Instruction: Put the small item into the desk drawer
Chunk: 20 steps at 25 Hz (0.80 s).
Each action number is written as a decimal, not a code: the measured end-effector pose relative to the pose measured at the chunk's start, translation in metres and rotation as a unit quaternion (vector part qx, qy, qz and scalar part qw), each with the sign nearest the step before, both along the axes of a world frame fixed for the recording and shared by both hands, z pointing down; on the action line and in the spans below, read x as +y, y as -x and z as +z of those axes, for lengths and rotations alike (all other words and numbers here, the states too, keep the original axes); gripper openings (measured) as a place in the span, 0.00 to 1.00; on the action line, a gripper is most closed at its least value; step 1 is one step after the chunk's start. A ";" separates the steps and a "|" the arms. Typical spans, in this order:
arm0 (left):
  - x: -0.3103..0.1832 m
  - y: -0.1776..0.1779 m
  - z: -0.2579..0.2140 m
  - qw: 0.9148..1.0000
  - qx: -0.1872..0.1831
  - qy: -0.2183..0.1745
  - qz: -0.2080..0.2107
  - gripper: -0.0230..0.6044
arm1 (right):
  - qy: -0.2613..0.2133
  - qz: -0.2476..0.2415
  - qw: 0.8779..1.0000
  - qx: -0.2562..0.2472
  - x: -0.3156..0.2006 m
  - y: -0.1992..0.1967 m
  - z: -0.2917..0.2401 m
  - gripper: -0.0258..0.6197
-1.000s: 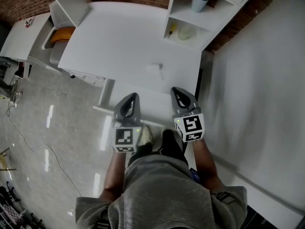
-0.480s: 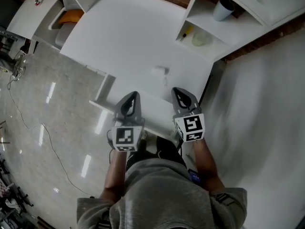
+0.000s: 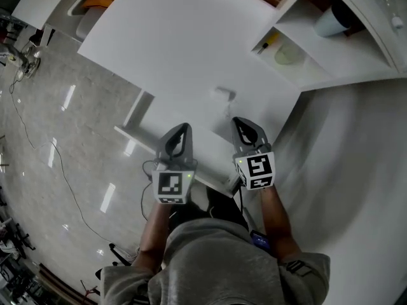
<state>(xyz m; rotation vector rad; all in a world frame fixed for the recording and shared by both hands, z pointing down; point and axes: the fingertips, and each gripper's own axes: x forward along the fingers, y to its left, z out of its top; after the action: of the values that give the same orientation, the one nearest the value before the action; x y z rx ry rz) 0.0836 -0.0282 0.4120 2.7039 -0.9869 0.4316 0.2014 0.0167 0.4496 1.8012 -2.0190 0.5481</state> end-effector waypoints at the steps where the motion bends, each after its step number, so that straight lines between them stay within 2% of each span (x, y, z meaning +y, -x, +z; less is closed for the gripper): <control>1: -0.002 0.000 0.006 1.000 -0.002 0.004 -0.003 0.06 | 0.004 -0.003 1.000 -0.001 -0.003 -0.001 0.006 0.04; 14: -0.019 -0.007 0.058 0.999 -0.022 0.038 -0.014 0.06 | 0.043 -0.039 0.998 0.011 -0.032 -0.014 0.062 0.05; 20: -0.019 -0.008 0.064 0.998 -0.029 0.045 -0.020 0.06 | 0.056 -0.070 0.996 0.023 -0.050 -0.017 0.083 0.29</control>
<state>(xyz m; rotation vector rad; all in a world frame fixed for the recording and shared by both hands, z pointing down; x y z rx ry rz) 0.0913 -0.0474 0.4756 2.6006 -1.0094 0.5366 0.2182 -0.0332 0.5327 1.5800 -2.0217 0.5612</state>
